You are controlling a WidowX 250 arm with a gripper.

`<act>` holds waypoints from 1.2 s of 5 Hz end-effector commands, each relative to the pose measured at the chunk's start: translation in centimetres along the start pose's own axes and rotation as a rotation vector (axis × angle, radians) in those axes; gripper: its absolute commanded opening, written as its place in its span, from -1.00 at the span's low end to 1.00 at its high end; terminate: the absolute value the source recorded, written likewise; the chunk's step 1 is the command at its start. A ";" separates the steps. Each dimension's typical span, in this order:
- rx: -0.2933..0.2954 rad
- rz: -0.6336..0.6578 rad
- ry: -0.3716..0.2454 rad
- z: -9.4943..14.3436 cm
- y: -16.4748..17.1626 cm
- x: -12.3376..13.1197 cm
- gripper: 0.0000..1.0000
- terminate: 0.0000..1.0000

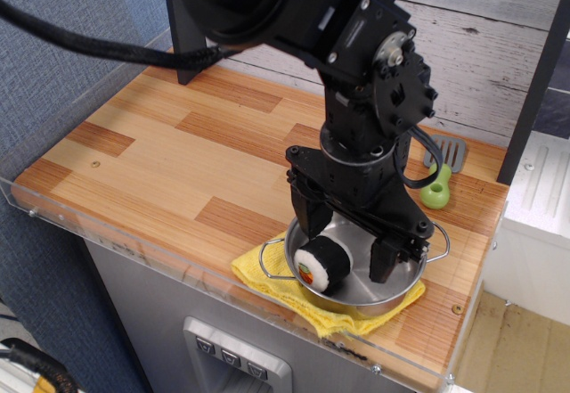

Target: Move the sushi rool from the pot to the table.

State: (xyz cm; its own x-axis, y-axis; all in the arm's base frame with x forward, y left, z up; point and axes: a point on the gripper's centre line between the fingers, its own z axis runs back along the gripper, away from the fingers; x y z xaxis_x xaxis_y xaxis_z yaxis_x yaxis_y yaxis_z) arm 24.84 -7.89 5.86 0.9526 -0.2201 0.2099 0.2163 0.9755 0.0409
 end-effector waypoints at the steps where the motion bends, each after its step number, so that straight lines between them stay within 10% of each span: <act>1: 0.004 0.019 0.002 -0.2 0.7 0.1 1.00 -1.00; 6: 0.035 0.025 0.067 -1.5 1.2 -0.4 1.00 -1.00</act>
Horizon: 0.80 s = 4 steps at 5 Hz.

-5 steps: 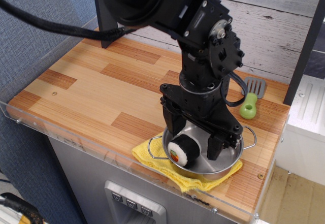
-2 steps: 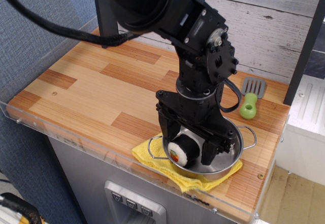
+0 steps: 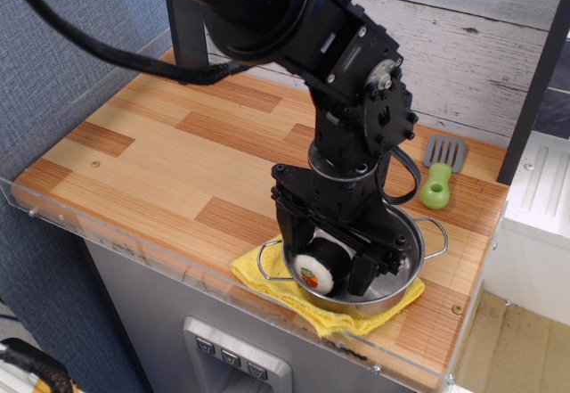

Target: Move the sushi rool from the pot to the table.

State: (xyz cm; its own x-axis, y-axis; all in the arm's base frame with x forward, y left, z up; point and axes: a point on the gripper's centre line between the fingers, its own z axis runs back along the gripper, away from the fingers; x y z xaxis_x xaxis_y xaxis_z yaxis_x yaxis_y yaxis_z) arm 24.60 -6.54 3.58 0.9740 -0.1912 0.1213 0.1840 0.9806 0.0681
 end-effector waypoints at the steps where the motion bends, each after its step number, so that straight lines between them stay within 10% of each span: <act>1: 0.006 0.000 -0.021 0.7 0.0 0.5 1.00 -1.00; 4: 0.009 -0.005 -0.027 0.9 -0.6 1.5 1.00 -1.00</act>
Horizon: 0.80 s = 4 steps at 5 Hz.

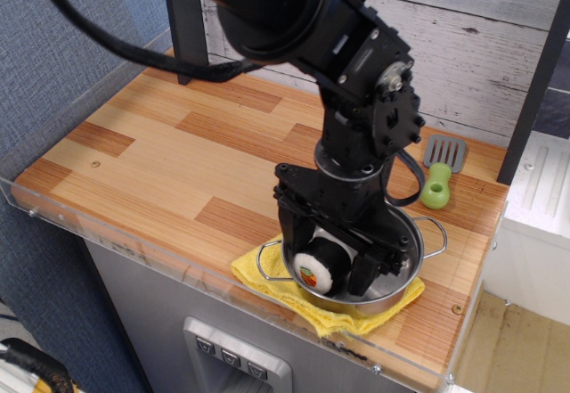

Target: Move the sushi rool from the pot to the table.

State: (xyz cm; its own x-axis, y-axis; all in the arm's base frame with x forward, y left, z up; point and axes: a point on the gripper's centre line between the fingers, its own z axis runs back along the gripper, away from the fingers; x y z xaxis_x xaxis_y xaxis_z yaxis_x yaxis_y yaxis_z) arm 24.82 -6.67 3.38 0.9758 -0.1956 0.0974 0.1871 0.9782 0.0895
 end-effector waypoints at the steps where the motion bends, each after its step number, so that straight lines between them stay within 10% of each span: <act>1: -0.023 -0.005 -0.073 1.5 -1.1 1.9 1.00 -1.00; 4: -0.034 -0.017 -0.052 1.0 -1.8 2.3 1.00 -1.00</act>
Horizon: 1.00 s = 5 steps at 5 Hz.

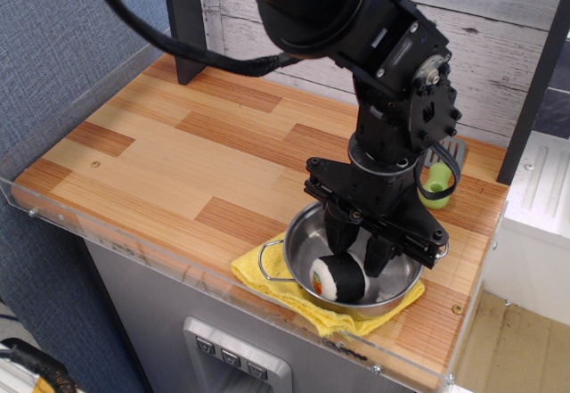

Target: Move the sushi rool from the pot to the table.

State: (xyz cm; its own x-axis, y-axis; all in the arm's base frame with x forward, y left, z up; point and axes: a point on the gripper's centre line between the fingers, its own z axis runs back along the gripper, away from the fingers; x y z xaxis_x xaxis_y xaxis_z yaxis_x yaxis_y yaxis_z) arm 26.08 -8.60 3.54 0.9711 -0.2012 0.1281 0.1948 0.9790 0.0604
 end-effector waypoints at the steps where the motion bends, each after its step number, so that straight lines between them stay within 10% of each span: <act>1: -0.012 -0.005 0.026 0.8 0.1 0.4 1.00 -1.00; 4: -0.021 -0.013 0.053 0.2 0.2 0.1 1.00 -1.00; 5: -0.004 -0.003 0.059 0.2 0.3 0.0 -1.00 -1.00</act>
State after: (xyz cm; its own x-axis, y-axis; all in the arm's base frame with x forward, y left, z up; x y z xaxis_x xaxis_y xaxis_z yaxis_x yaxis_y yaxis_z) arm 25.51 -8.21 2.69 0.9798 -0.1975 0.0323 0.1954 0.9790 0.0581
